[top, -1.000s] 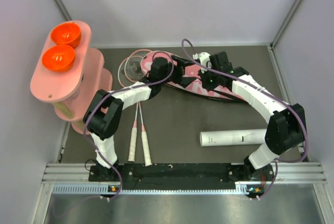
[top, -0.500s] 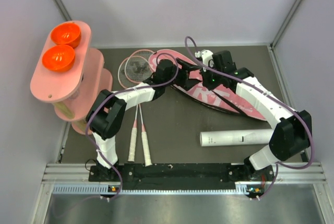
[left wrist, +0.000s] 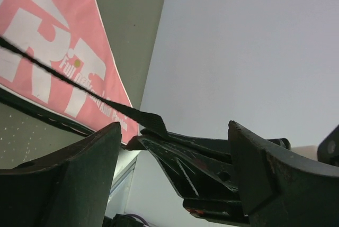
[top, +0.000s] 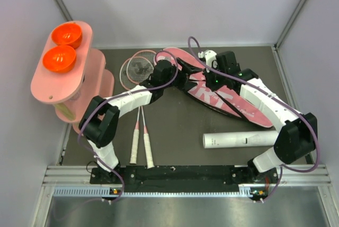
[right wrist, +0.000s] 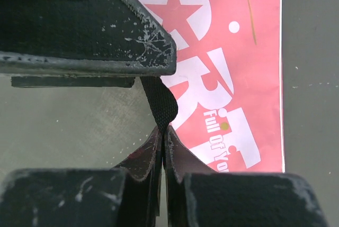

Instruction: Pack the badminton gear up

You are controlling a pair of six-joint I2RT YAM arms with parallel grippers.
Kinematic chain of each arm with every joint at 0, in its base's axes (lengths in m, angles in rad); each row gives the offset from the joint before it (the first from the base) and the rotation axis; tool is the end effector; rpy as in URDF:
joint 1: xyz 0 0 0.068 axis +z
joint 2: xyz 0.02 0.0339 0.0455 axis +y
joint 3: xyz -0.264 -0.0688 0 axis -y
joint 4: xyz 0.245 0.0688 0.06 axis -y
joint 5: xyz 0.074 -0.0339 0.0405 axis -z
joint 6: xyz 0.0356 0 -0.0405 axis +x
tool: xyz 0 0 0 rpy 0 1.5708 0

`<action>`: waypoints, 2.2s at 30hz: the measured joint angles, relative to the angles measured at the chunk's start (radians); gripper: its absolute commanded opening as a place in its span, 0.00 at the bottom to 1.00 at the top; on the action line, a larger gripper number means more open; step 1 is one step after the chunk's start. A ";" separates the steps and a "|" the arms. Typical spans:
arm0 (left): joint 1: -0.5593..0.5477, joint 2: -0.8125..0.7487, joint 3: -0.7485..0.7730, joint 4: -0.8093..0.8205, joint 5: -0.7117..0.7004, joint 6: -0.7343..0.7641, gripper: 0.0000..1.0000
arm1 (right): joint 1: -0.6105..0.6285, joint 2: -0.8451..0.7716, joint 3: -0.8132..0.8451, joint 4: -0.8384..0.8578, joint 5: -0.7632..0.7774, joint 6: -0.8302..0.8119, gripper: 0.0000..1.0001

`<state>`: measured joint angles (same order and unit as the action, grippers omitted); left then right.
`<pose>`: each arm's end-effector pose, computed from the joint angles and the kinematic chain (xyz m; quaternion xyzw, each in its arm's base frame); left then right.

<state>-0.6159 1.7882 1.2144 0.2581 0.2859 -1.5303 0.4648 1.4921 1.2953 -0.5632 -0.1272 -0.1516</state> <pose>0.3355 -0.2497 0.2551 -0.2786 0.7558 -0.5657 0.1761 0.2934 0.1522 0.3123 -0.3021 0.8663 0.1191 0.3797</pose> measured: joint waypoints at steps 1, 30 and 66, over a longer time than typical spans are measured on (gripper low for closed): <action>0.000 -0.006 0.000 0.005 0.000 0.000 0.86 | 0.000 -0.001 0.000 0.000 -0.002 0.000 0.00; 0.013 0.166 0.256 0.032 -0.022 0.109 0.00 | -0.010 -0.107 -0.016 0.030 0.051 0.201 0.77; 0.084 0.200 0.548 -0.040 0.221 0.366 0.00 | -0.281 0.270 0.254 -0.036 -0.570 0.305 0.48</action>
<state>-0.5323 1.9884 1.7622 0.2176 0.5068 -1.1641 0.1837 1.7618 1.5490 -0.5991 -0.6971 0.1535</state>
